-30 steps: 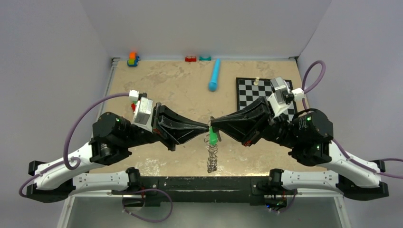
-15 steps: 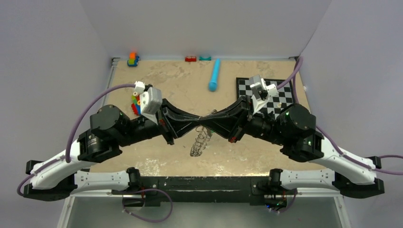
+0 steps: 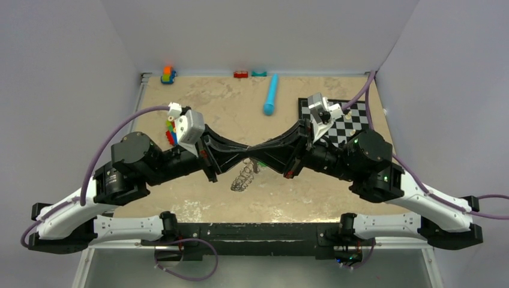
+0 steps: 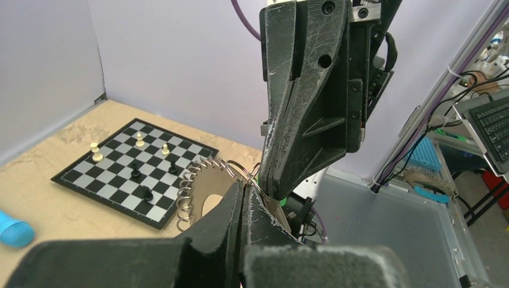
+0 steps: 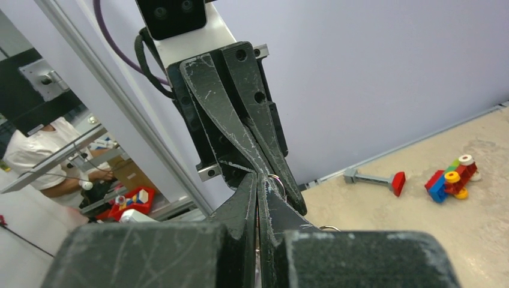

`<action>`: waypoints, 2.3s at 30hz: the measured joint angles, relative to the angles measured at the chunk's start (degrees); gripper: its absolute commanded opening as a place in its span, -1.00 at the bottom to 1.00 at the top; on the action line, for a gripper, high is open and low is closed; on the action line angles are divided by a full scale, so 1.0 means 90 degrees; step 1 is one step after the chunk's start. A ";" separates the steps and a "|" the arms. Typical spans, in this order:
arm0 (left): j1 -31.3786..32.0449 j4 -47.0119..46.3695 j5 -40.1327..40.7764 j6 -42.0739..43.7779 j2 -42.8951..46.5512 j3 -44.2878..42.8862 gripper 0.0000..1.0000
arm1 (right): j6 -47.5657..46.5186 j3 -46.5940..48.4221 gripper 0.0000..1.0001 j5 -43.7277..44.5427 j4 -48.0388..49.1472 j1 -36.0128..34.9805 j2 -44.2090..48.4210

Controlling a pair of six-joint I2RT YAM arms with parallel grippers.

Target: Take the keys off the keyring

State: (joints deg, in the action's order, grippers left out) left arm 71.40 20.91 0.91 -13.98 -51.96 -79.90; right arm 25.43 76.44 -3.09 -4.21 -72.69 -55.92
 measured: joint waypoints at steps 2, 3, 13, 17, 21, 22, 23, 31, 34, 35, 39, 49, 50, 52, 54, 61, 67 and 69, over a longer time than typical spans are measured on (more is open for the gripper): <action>0.0002 -0.0007 -0.0005 0.0007 0.0019 -0.0029 -1.00 | 0.0056 -0.0002 -1.00 -0.0092 0.0126 0.0005 -0.0036; 0.0007 -0.0010 -0.0005 0.0007 0.0032 -0.0041 -1.00 | 0.0083 -0.0005 -1.00 -0.0129 0.0192 0.0010 -0.0044; 0.0041 0.0075 -0.0051 0.0005 0.0192 -0.0136 -1.00 | 0.0544 -0.0216 -1.00 -0.0665 0.1030 0.0058 -0.0248; 0.0044 0.0134 -0.0080 0.0007 0.0223 -0.0211 -1.00 | 0.0682 -0.0311 -1.00 -0.0787 0.1341 0.0080 -0.0270; 0.0044 0.0226 -0.0087 0.0005 0.0243 -0.0206 -1.00 | 0.0719 -0.0379 -1.00 -0.0782 0.1304 0.0080 -0.0177; 0.0046 0.0250 -0.0100 0.0005 0.0243 -0.0206 -1.00 | 0.0719 -0.0379 -1.00 -0.0782 0.1248 0.0080 -0.0146; 0.0049 0.0267 -0.0102 0.0005 0.0243 -0.0204 -1.00 | 0.0716 -0.0379 -1.00 -0.0780 0.1212 0.0078 -0.0114; 0.0049 0.0452 0.0104 0.0010 0.0148 -0.0192 -1.00 | 0.0716 -0.0542 -1.00 -0.0704 0.0750 -0.0019 0.0529; 0.0027 0.0508 0.0170 0.0010 0.0053 -0.0180 -1.00 | 0.0721 -0.0568 -0.91 -0.0712 0.0695 -0.0061 0.0695; 0.0027 0.0522 0.0180 0.0010 0.0022 -0.0172 -1.00 | 0.0724 -0.0568 -0.83 -0.0692 0.0682 -0.0061 0.0721; 0.0027 0.0610 0.0260 0.0010 -0.0058 -0.0146 -1.00 | 0.0733 -0.0563 -0.65 -0.0471 0.0488 -0.0061 0.0680; 0.0027 0.0935 0.0447 -0.0005 -0.0121 -0.0185 -1.00 | 0.0576 0.0078 -0.54 0.0614 -0.1064 -0.0061 0.0083; 0.0027 0.0988 0.0474 -0.0010 -0.0146 -0.0209 -1.00 | 0.0556 0.0078 -0.53 0.0697 -0.1156 -0.0061 0.0095; 0.0027 0.1122 0.0529 -0.0022 -0.0182 -0.0265 -1.00 | 0.0517 0.0080 -0.48 0.0775 -0.1280 -0.0061 0.0141; 0.0027 0.1224 0.0593 -0.0041 -0.0194 -0.0294 -1.00 | 0.0471 0.0090 -0.44 0.0780 -0.1326 -0.0061 0.0204; 0.0027 0.1848 0.0797 -0.0223 -0.0532 -0.1001 -1.00 | 0.0075 0.0721 -0.42 0.0748 -0.1685 -0.0061 0.0255; 0.0027 0.2237 0.0925 -0.0505 -0.0709 -0.1384 -1.00 | -0.0471 0.1399 -0.17 0.1180 -0.2489 -0.0061 0.0090; 0.0027 0.2431 0.0967 -0.0585 -0.0777 -0.1530 -1.00 | -0.0656 0.1576 -0.09 0.1384 -0.2786 -0.0061 -0.0034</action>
State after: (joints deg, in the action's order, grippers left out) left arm 71.64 42.78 9.61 -19.25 -58.96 -93.67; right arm 19.53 90.63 9.37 -29.28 -73.23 -56.23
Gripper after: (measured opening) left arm 0.018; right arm 0.401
